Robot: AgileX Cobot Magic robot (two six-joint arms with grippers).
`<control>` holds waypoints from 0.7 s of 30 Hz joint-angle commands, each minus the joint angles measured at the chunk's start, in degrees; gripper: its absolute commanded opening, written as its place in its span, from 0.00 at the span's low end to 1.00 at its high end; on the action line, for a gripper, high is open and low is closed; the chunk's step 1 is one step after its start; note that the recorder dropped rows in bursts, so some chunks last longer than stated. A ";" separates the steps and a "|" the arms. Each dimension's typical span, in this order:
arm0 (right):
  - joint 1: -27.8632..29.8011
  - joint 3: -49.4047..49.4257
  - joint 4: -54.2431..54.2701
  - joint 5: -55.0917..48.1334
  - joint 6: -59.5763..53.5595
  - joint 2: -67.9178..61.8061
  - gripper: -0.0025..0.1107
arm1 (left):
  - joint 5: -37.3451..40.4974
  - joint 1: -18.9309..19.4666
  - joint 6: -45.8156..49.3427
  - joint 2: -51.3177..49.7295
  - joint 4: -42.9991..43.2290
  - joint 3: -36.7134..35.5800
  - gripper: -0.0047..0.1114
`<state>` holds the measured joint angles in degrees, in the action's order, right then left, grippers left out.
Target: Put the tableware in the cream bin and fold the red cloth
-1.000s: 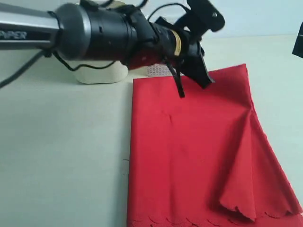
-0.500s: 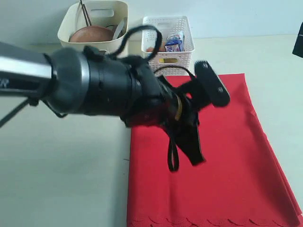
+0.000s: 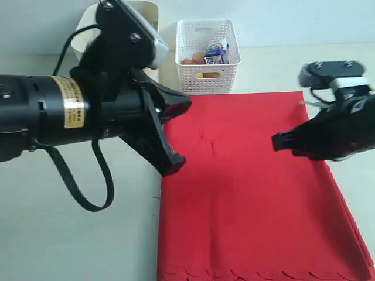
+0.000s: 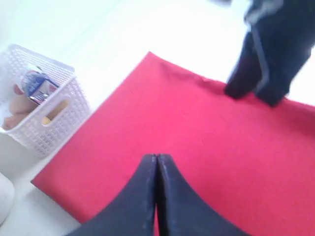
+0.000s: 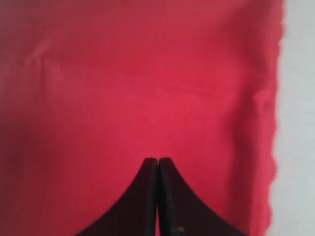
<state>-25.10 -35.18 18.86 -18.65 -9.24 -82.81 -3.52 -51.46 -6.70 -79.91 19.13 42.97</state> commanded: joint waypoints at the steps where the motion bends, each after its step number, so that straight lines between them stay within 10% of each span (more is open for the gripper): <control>1: -5.36 -2.51 10.98 -0.10 -14.26 -8.39 0.02 | -5.30 3.85 -1.30 2.19 -0.09 -3.79 0.05; 11: -6.41 -4.65 3.78 0.44 -12.15 -17.87 0.02 | -5.06 9.37 -2.94 2.19 -0.51 -7.13 0.05; 21: -1.10 -3.65 -33.59 -6.41 24.70 -18.28 0.02 | -4.85 9.63 -2.94 2.19 -0.51 -7.79 0.05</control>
<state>-28.54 -40.05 -2.93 -21.08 3.75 -100.53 -7.59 -41.94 -9.02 -78.02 19.01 35.46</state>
